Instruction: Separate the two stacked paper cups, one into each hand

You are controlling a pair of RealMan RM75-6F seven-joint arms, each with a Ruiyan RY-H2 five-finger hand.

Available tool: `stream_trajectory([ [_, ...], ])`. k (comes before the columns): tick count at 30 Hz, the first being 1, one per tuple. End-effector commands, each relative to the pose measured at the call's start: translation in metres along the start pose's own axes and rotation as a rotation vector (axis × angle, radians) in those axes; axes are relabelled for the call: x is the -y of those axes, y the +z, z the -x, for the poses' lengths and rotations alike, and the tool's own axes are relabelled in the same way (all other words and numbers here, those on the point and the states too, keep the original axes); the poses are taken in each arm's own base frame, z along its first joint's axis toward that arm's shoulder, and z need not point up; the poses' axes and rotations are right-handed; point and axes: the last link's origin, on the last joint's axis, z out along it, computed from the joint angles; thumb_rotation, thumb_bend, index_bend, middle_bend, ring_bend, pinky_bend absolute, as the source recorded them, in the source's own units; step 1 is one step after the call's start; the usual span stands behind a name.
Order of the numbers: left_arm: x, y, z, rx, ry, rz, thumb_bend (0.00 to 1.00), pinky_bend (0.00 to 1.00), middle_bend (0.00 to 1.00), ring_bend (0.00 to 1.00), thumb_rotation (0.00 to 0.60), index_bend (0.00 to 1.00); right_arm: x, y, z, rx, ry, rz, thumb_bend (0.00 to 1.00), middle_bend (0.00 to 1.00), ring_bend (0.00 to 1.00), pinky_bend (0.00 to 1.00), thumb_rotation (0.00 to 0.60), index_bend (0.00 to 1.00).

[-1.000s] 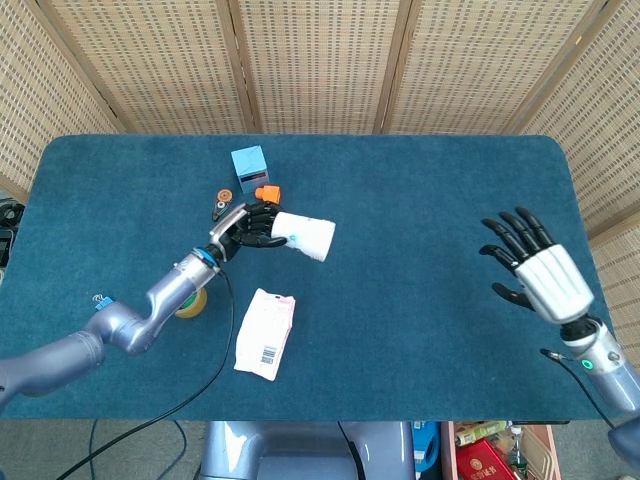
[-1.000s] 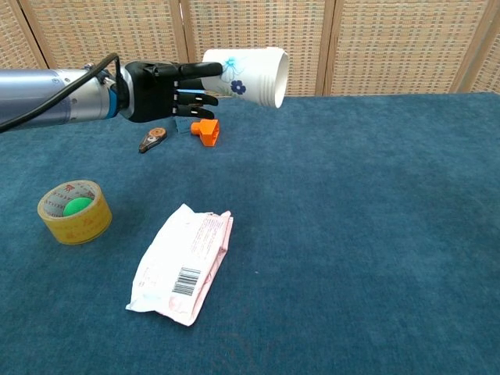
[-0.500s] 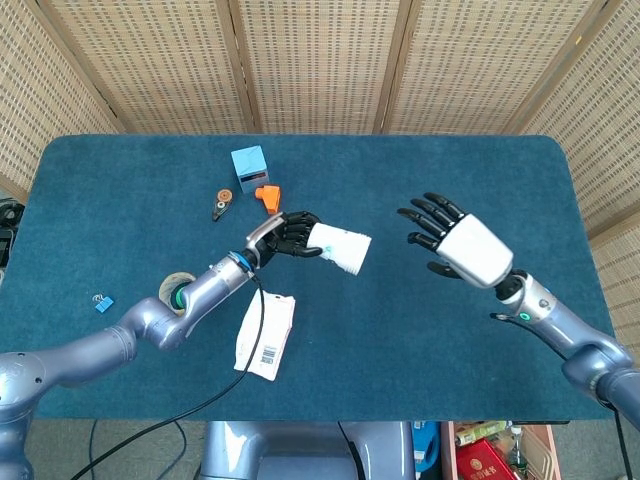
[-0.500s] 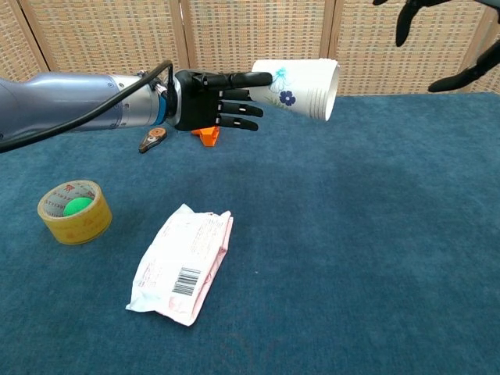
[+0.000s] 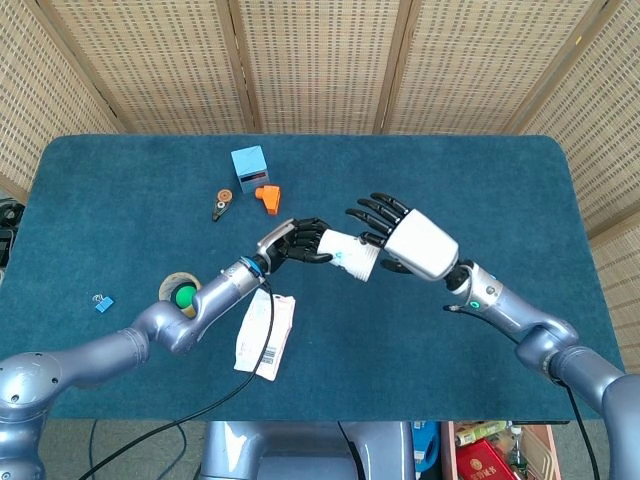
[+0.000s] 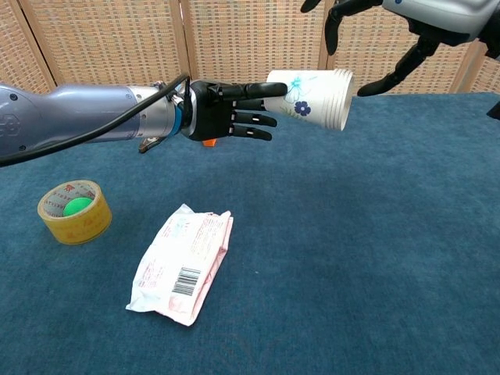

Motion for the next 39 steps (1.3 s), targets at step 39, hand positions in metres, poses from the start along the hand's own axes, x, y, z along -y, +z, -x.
stream_trajectory([
  [39,0.009,0.003,0.004,0.013,-0.033,-0.023,0.10,0.49,0.52,0.50,0.600,0.54,0.017,0.017,0.010,-0.041,0.018,-0.030,0.50,0.30,0.20,0.24,0.600,0.68],
])
